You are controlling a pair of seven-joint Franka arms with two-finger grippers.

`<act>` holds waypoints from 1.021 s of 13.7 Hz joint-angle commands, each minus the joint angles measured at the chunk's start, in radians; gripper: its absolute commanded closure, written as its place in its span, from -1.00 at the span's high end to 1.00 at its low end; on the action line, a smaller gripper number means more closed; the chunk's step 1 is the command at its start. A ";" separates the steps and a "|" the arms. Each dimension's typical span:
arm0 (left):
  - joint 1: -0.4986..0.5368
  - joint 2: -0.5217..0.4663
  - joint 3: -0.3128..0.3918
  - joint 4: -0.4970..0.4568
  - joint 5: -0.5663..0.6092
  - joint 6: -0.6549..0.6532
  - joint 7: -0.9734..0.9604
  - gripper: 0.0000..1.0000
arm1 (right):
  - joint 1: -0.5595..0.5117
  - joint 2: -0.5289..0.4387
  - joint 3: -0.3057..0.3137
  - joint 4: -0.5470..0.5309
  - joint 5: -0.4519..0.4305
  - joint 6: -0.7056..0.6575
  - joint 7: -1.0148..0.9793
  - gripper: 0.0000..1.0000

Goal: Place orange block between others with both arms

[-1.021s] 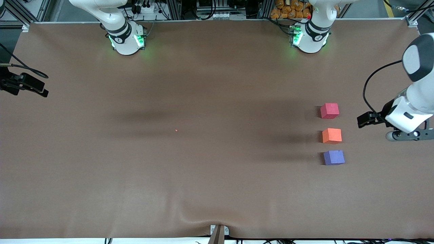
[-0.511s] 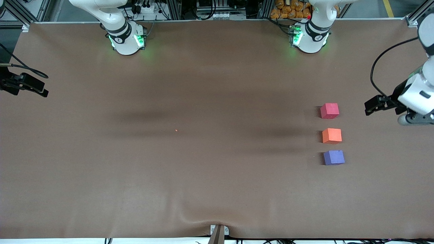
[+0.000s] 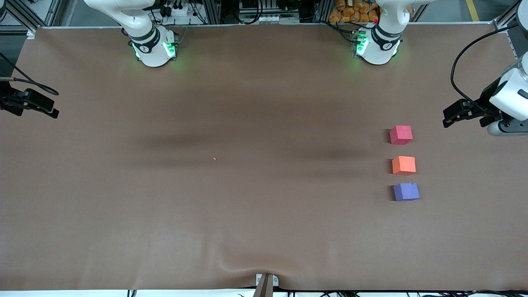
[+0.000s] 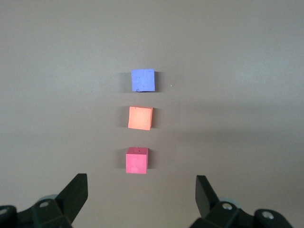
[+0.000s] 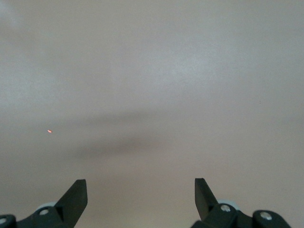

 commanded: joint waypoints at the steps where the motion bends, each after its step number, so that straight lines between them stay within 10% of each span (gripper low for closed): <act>1: 0.007 -0.034 -0.022 -0.006 -0.016 -0.035 -0.010 1.00 | -0.001 0.008 0.002 0.021 -0.003 -0.015 0.011 1.00; 14: 0.012 -0.066 -0.036 -0.013 -0.015 -0.041 -0.001 1.00 | 0.000 0.009 0.002 0.021 -0.003 -0.015 0.011 1.00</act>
